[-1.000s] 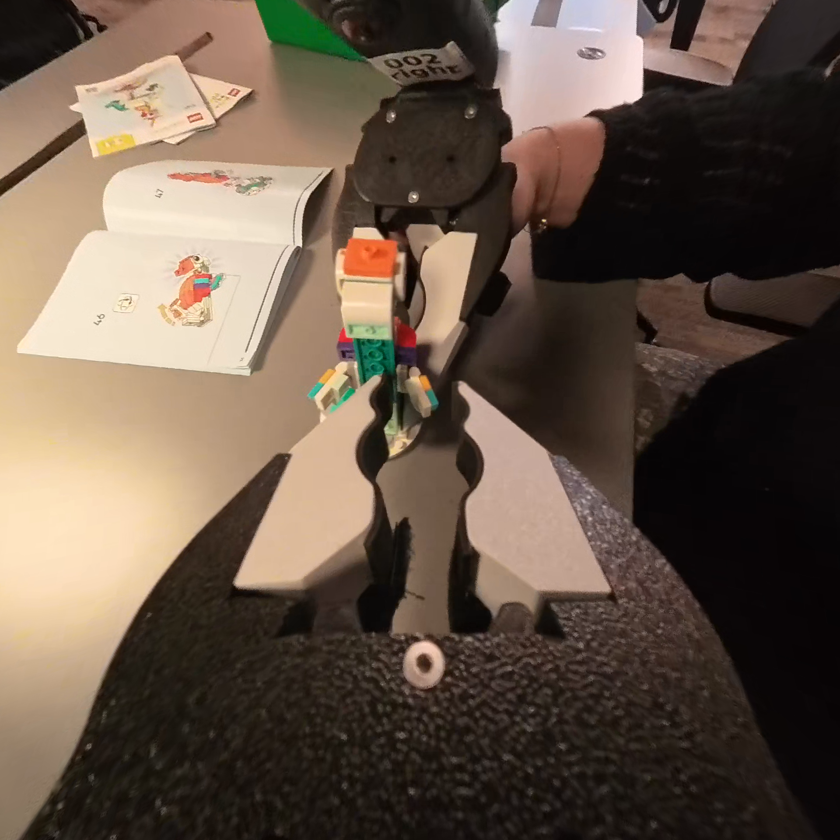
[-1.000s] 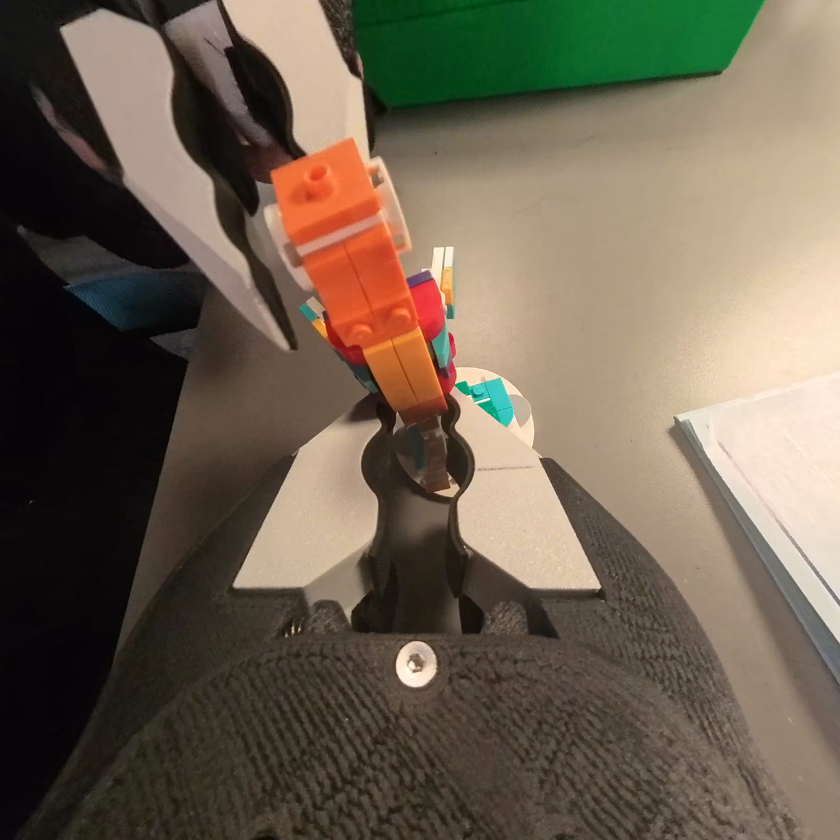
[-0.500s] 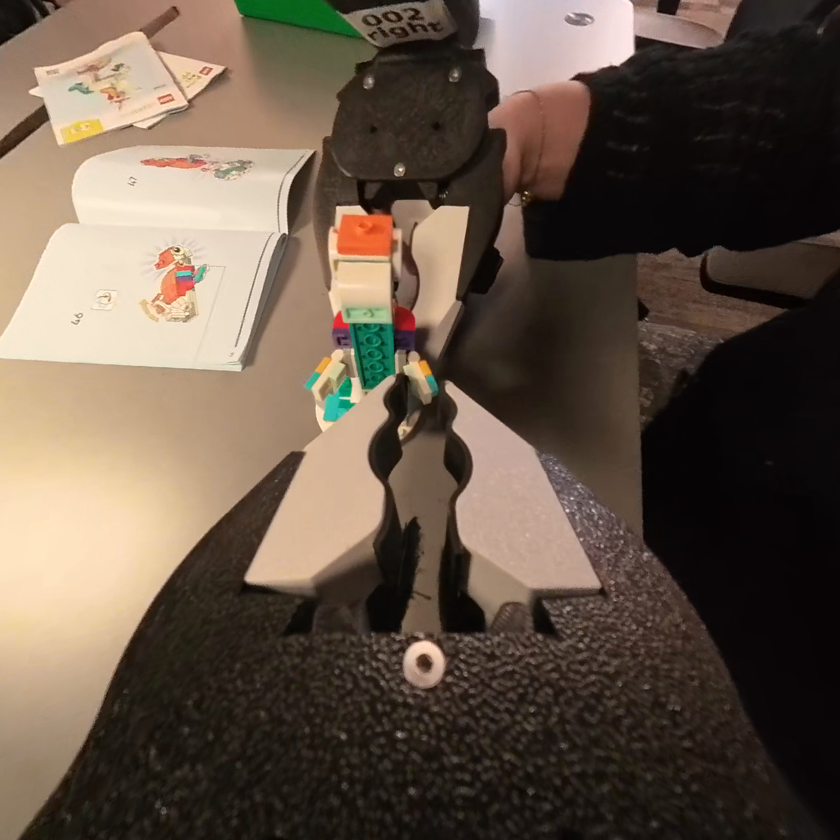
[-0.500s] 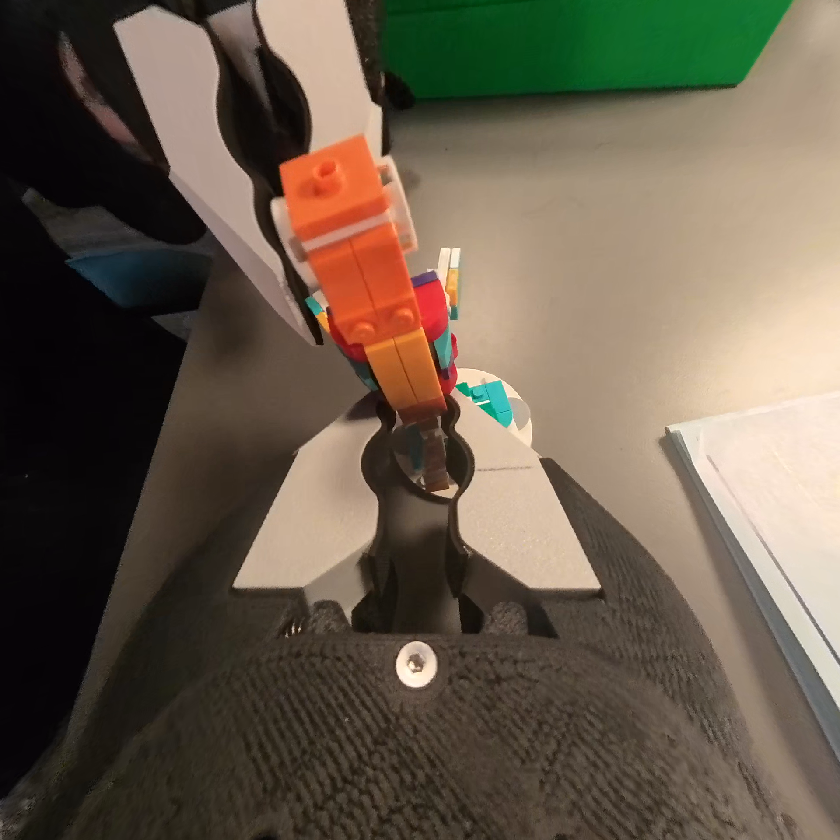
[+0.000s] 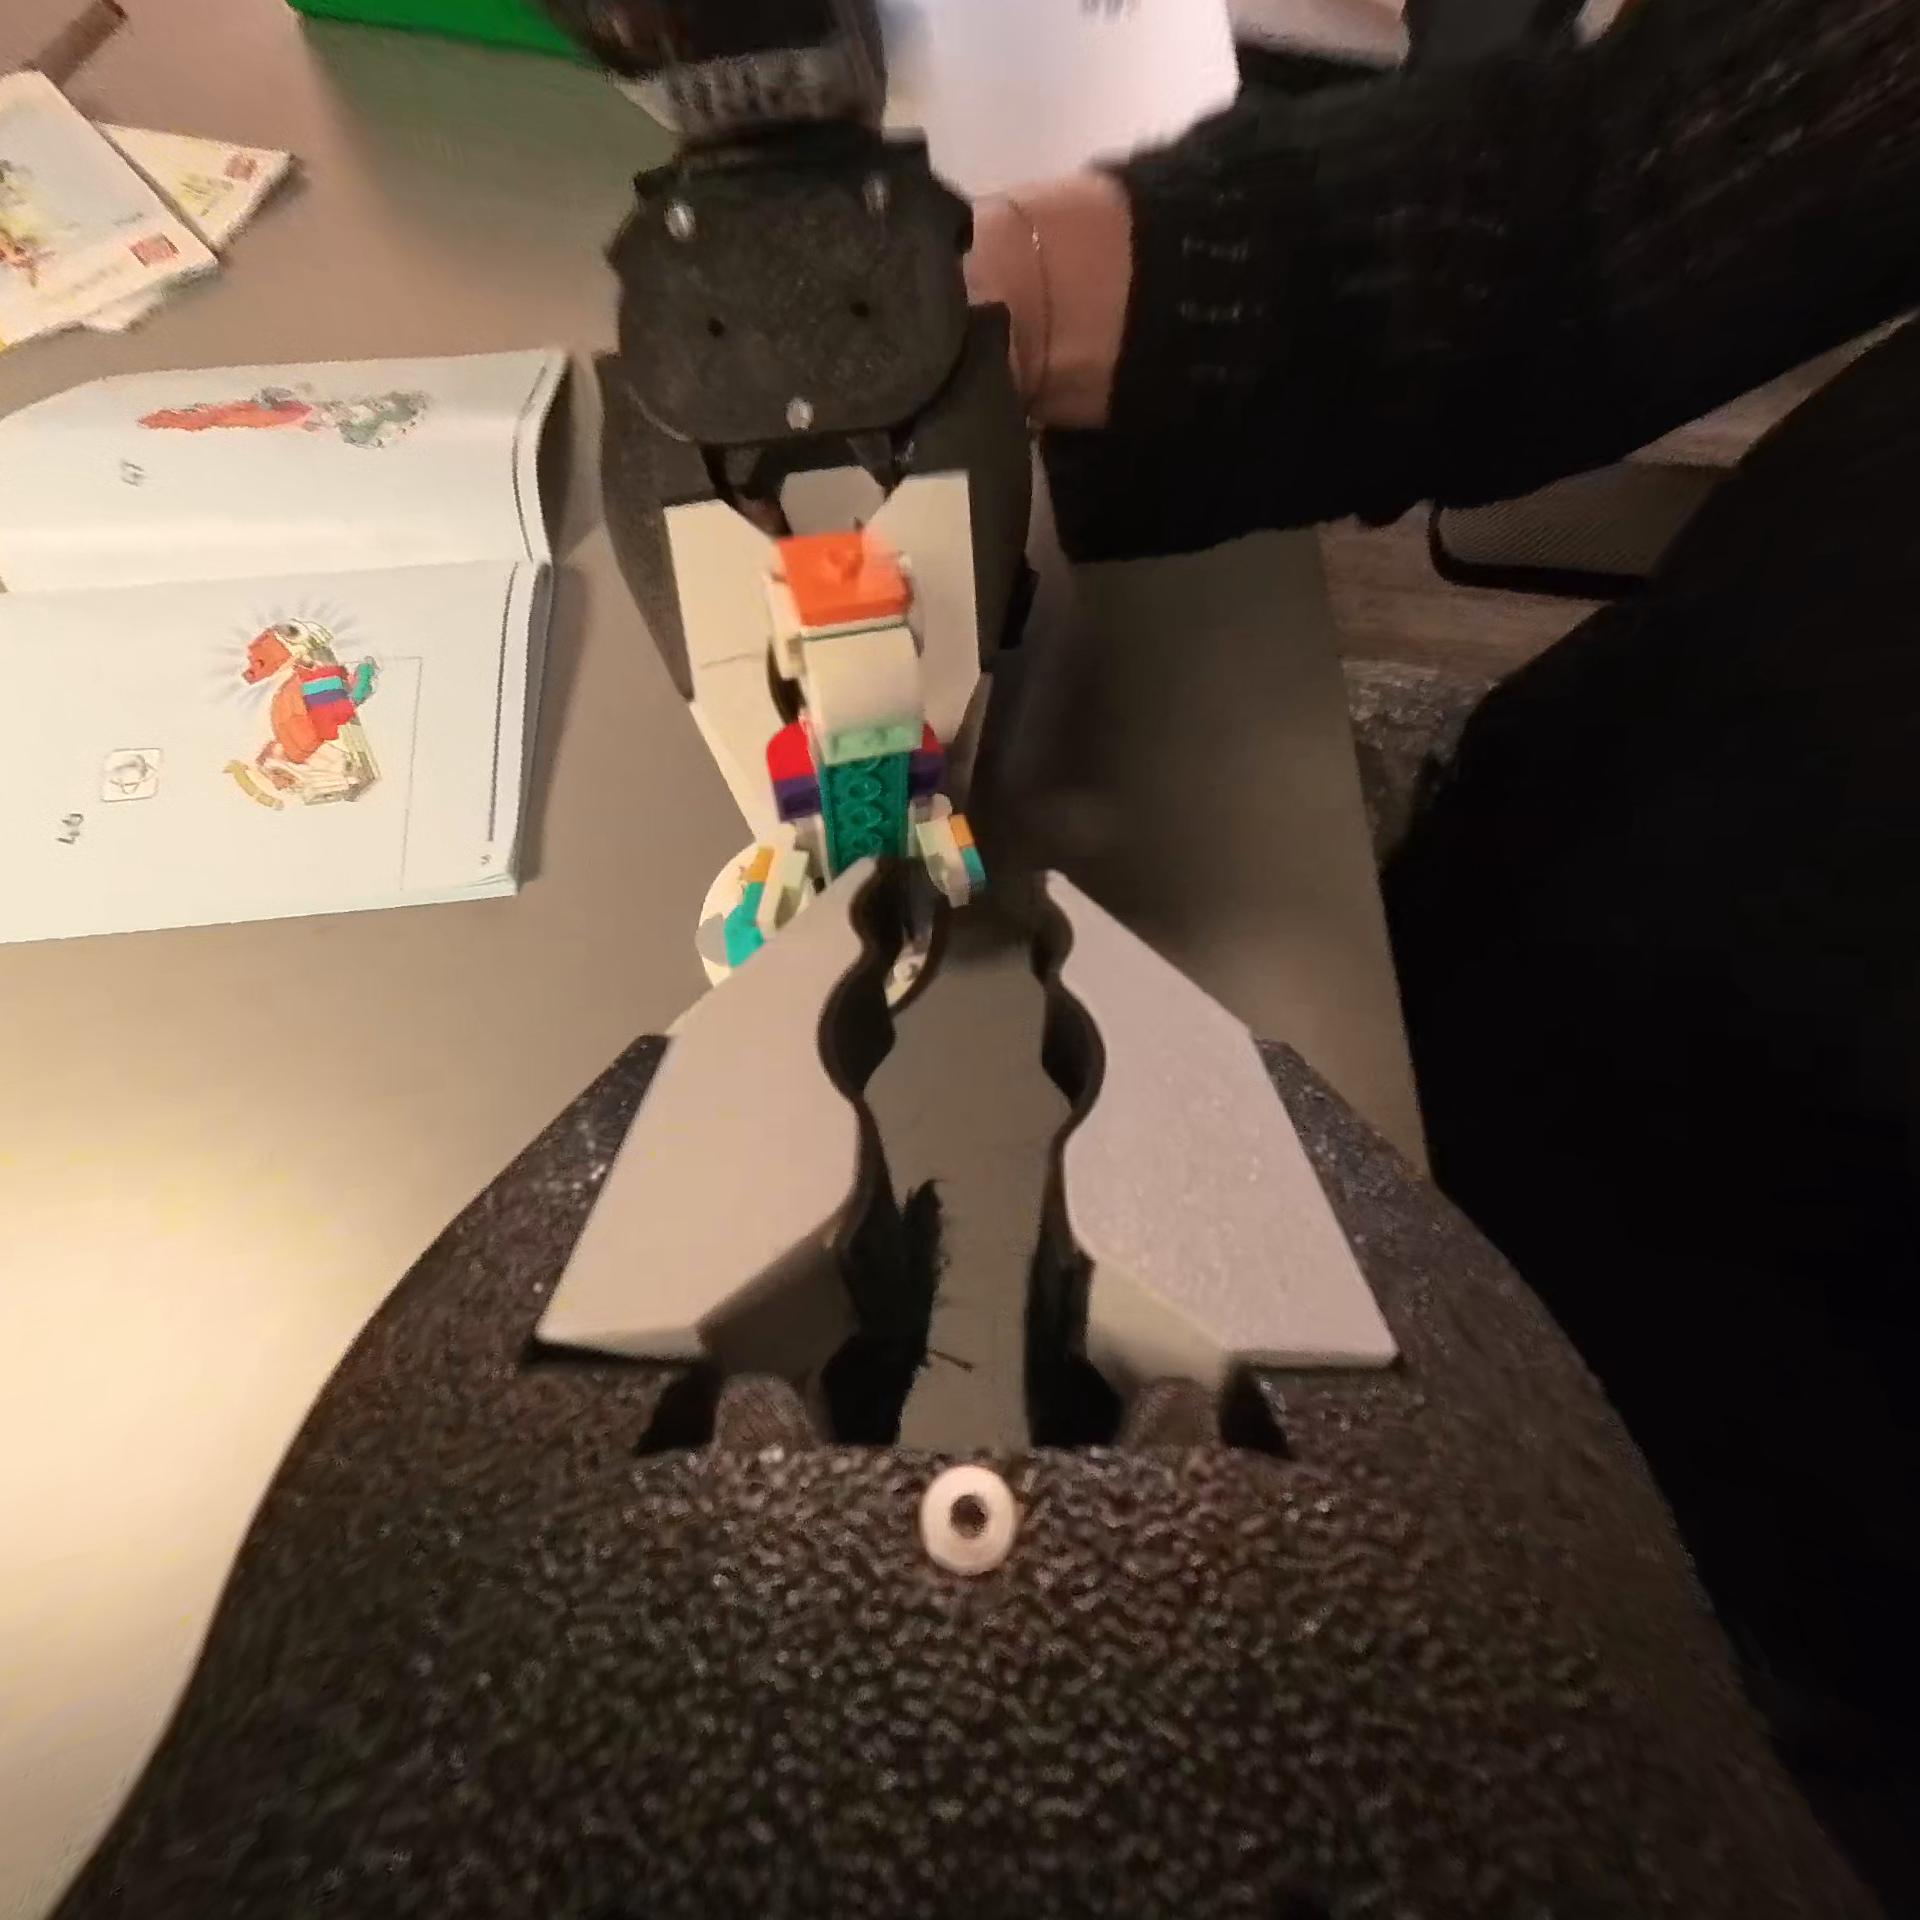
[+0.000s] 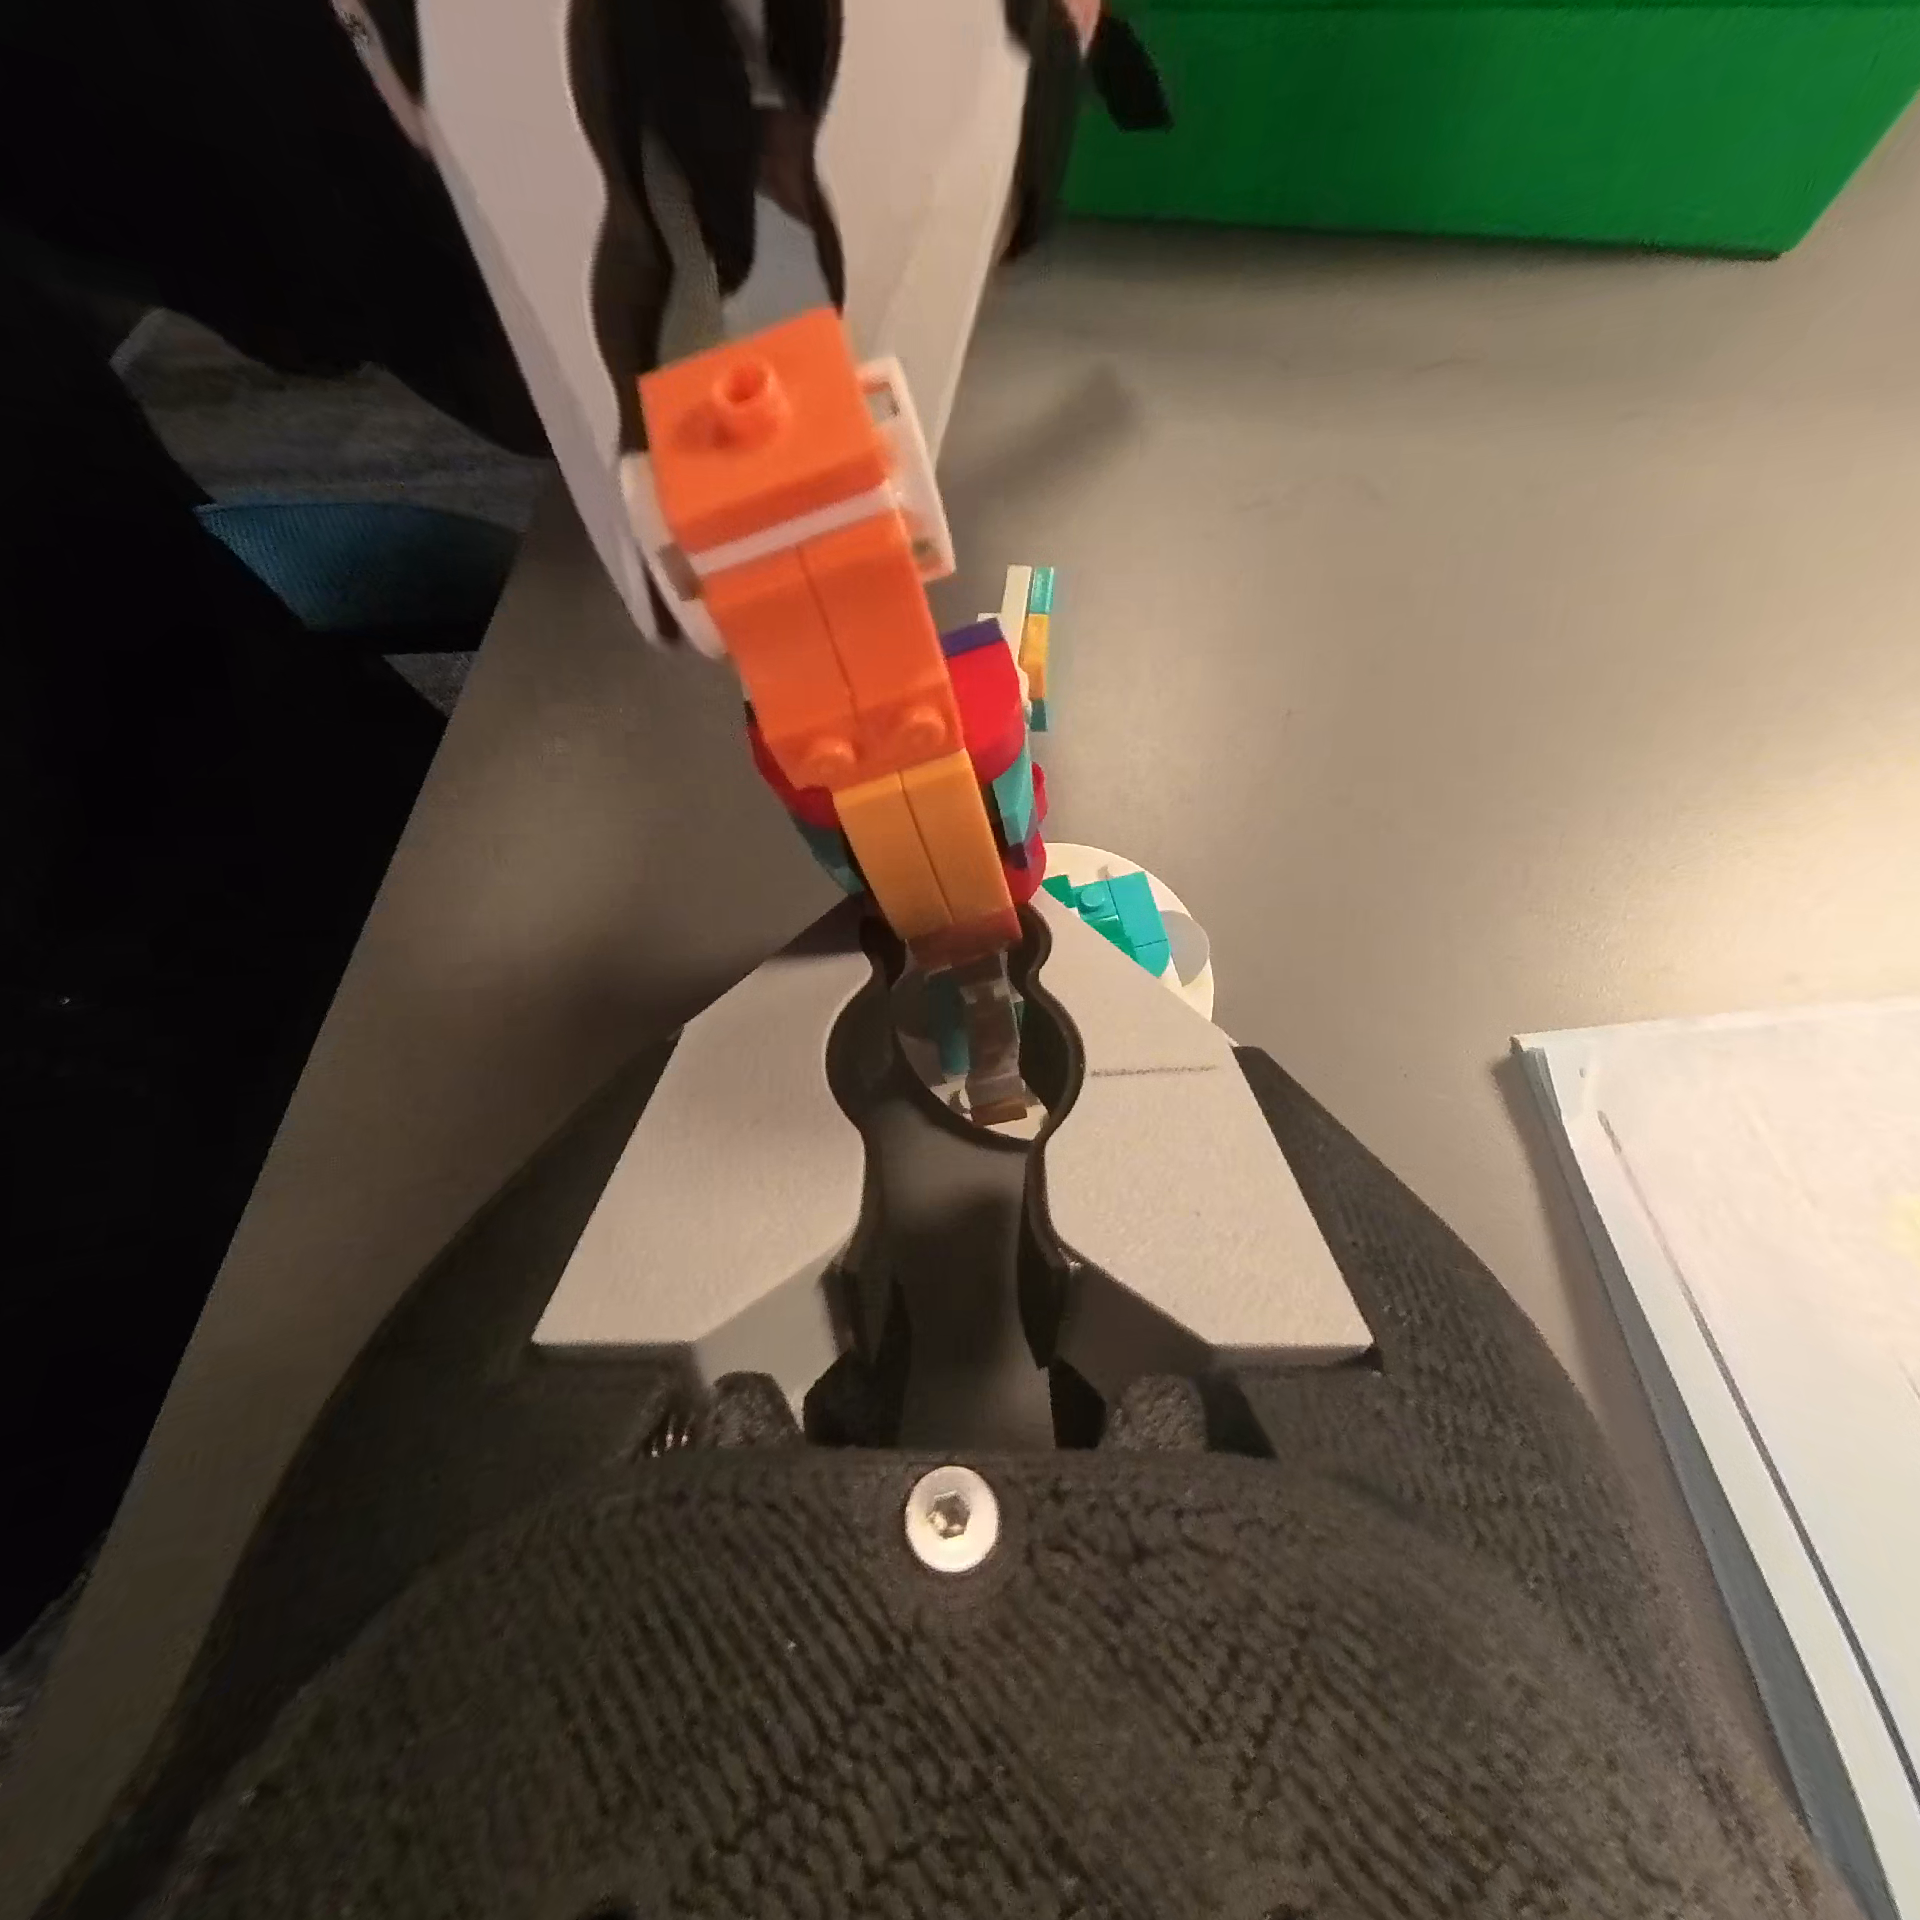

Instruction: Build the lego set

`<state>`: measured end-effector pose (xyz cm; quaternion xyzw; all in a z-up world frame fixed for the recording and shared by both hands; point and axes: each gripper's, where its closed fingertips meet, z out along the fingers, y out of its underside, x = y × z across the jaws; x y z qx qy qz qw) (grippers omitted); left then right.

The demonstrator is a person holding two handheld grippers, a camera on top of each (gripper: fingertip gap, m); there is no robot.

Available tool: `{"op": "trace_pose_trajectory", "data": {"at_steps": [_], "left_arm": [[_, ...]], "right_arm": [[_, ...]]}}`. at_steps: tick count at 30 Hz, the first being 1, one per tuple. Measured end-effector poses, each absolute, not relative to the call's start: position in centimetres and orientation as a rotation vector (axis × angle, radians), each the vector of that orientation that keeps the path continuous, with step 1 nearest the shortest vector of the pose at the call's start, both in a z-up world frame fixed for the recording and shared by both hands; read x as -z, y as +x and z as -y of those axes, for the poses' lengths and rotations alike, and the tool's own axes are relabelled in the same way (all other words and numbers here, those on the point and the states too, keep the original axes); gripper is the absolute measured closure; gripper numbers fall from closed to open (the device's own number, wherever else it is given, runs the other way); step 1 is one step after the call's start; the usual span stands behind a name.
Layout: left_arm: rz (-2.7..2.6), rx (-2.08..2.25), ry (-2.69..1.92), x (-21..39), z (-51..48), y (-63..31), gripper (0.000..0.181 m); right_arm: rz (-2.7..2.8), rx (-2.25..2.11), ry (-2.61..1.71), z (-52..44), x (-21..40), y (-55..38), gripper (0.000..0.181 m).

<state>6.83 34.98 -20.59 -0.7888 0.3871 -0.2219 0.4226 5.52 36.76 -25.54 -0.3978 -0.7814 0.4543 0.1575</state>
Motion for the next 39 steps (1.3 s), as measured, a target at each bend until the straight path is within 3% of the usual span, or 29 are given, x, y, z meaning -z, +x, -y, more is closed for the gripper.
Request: {"op": "trace_pose_trajectory", "data": {"at_steps": [4, 5, 8, 16, 33, 39], "left_arm": [[-0.734, 0.571, -1.846, 17.8, -36.4, 4.4, 0.154], [-0.718, 0.547, -1.862, 18.2, -36.8, 4.0, 0.146], [-0.793, 0.496, -1.935, 20.5, -37.2, 4.3, 0.144], [-0.801, 0.468, -1.900, 21.2, -38.0, 4.9, 0.172], [-0.602, 0.368, -1.910, 21.1, -38.2, 4.6, 0.174], [-0.364, 0.412, -1.843, 18.2, -37.9, 1.5, 0.150]], "right_arm": [[2.244, -1.304, -1.128, -36.6, 25.5, 5.6, 0.163], [2.245, -1.306, -1.129, -36.6, 25.5, 5.6, 0.163], [2.247, -1.308, -1.130, -36.6, 25.5, 5.6, 0.163], [2.246, -1.304, -1.128, -36.6, 25.6, 5.6, 0.164], [2.188, -1.285, -1.188, -37.0, 25.5, 5.1, 0.163], [2.020, -1.207, -1.362, -39.1, 25.5, 3.8, 0.162]]}}
